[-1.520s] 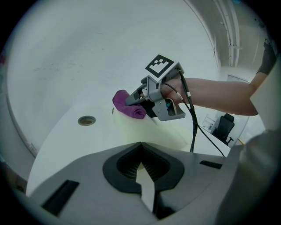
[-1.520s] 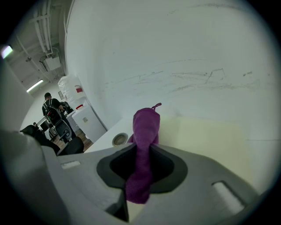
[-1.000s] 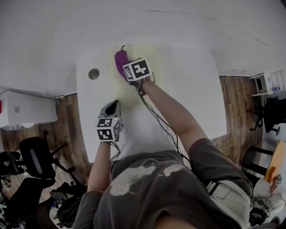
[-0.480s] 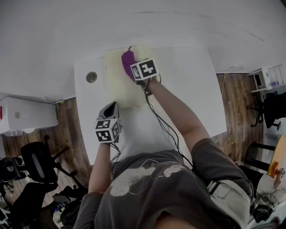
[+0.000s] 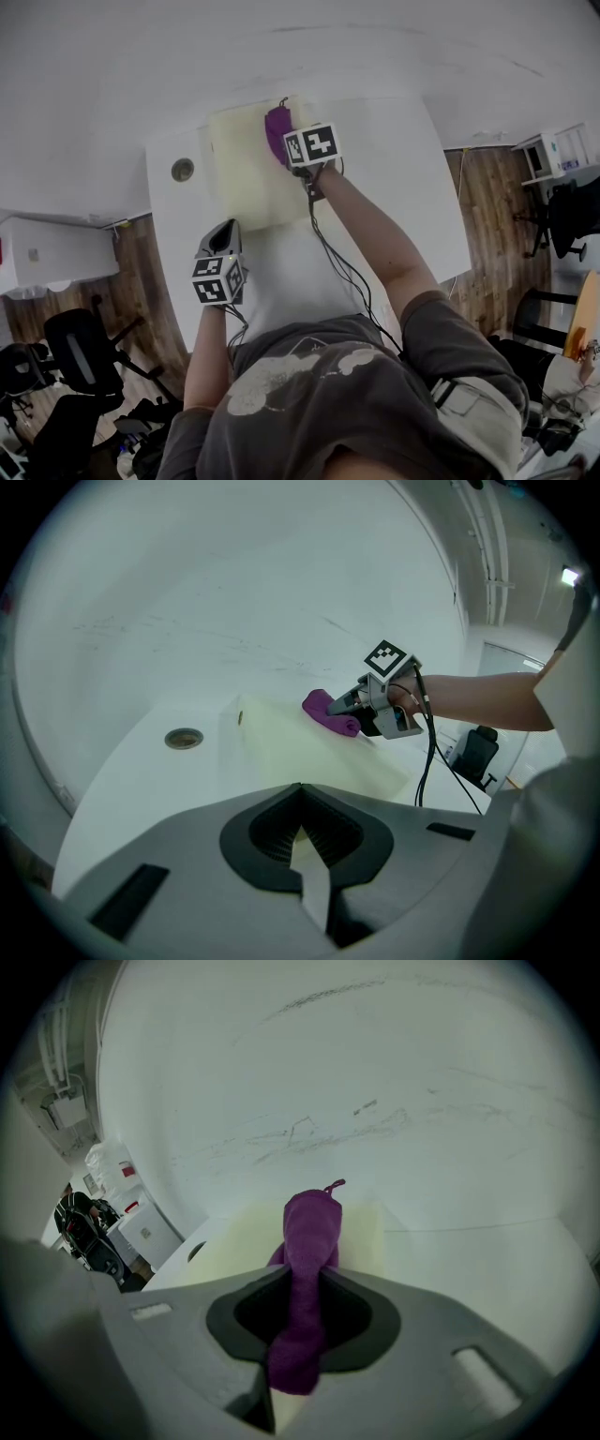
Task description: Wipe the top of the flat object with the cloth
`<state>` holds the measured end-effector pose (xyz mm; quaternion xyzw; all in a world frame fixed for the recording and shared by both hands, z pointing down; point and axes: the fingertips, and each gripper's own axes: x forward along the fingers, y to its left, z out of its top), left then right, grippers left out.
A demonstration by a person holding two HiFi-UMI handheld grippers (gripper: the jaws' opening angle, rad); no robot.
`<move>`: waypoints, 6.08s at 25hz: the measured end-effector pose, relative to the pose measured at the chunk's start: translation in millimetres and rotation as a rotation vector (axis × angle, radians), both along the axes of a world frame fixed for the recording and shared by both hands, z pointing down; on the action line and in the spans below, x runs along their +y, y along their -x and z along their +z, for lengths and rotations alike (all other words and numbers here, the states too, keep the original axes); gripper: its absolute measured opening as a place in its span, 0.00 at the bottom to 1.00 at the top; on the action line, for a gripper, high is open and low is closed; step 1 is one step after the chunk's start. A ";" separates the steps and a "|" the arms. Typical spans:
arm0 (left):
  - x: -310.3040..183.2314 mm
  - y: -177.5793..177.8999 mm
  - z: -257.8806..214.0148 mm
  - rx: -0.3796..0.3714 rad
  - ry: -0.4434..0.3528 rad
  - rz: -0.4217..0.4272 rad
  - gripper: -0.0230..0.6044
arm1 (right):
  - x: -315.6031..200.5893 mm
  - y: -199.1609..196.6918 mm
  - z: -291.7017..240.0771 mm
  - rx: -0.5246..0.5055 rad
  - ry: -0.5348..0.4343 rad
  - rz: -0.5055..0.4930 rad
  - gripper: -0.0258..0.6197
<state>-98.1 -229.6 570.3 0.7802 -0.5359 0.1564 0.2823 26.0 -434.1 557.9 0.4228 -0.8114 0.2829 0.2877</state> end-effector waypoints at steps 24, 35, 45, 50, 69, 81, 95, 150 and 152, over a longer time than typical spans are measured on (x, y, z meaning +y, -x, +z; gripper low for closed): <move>-0.7 -2.5 -1.8 -0.006 -0.003 0.003 0.03 | -3.8 -69.1 1.0 0.002 0.007 0.154 0.16; -0.4 -3.3 -1.3 0.019 0.000 0.002 0.03 | 16.2 -33.0 -29.9 0.047 -0.056 0.074 0.16; -0.1 -3.1 0.2 0.022 -0.010 0.012 0.03 | 69.9 65.1 -37.6 -0.090 -0.006 -0.072 0.16; -0.4 -2.5 0.9 0.023 -0.010 0.018 0.03 | 88.6 96.8 -28.1 -0.122 0.033 -0.090 0.16; -2.6 -0.7 1.7 0.021 -0.020 0.017 0.03 | 100.1 112.1 -0.5 -0.053 0.040 -0.113 0.16; -0.4 0.5 0.6 0.021 -0.029 0.018 0.03 | 92.6 58.8 1.9 -0.026 0.038 -0.042 0.16; 0.5 0.5 -0.6 0.023 -0.031 0.023 0.03 | 76.7 -19.7 3.5 0.001 0.034 0.075 0.16; 20.9 31.6 -20.3 0.069 -0.032 0.013 0.03 | 193.5 117.1 -12.6 -0.100 0.081 -0.218 0.16; 22.6 29.9 -21.2 0.068 -0.034 0.022 0.03 | 193.5 113.8 -10.3 -0.094 0.078 -0.206 0.16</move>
